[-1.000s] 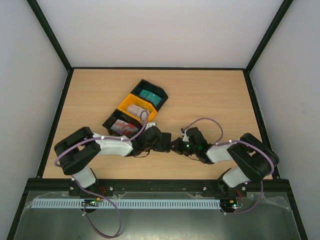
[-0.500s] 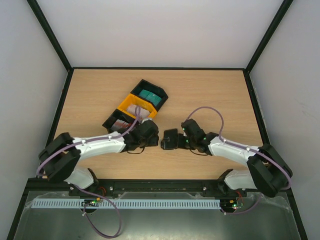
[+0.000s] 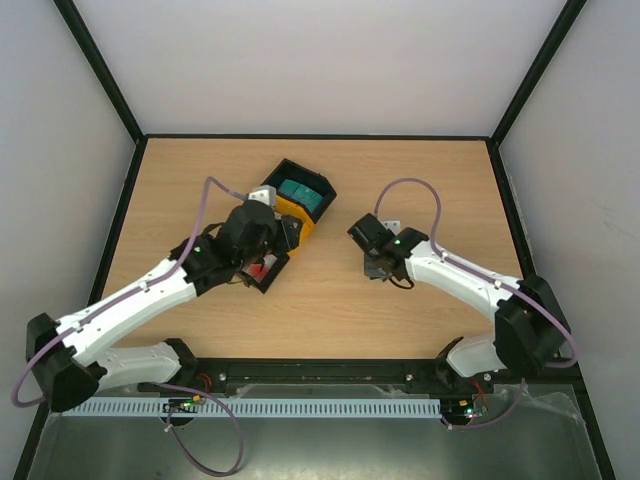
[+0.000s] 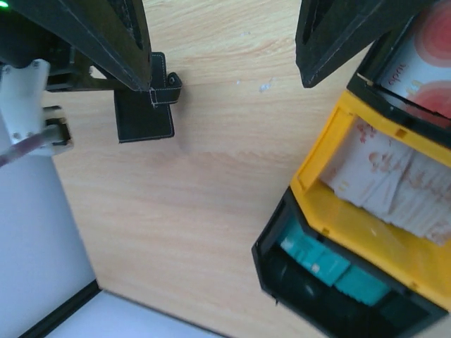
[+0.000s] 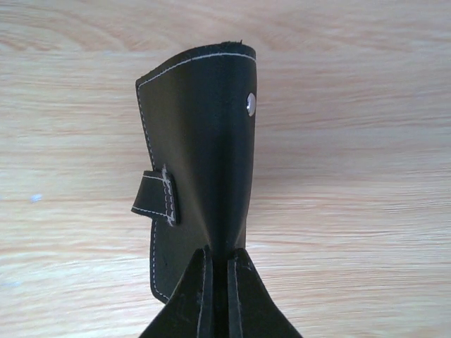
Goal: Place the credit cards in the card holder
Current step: Turn over the card holder at the center of the board.
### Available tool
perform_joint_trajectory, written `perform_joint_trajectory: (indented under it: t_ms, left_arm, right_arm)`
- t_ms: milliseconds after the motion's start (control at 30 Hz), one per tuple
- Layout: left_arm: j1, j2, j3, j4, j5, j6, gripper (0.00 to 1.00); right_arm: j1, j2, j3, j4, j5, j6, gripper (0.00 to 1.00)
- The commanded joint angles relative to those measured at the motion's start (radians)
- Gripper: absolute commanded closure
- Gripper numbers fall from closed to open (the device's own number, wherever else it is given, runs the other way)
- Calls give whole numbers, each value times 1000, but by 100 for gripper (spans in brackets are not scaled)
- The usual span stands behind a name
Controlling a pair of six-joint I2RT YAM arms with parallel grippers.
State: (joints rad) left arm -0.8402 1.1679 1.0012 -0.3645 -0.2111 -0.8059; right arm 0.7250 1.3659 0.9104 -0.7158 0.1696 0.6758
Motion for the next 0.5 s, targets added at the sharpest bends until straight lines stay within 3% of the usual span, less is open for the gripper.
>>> perform_joint_trajectory:
  t_ms: [0, 267, 467]
  left_arm:
    - [28, -69, 50, -80, -21, 62, 42]
    - [76, -165, 56, -102, 3, 89, 39]
    - [96, -190, 51, -109, 15, 93, 39]
  right_arm:
    - [17, 80, 104, -253, 291, 2, 98]
    - [76, 264, 247, -461, 543, 120, 98]
    - [202, 475, 280, -512, 532, 156, 98]
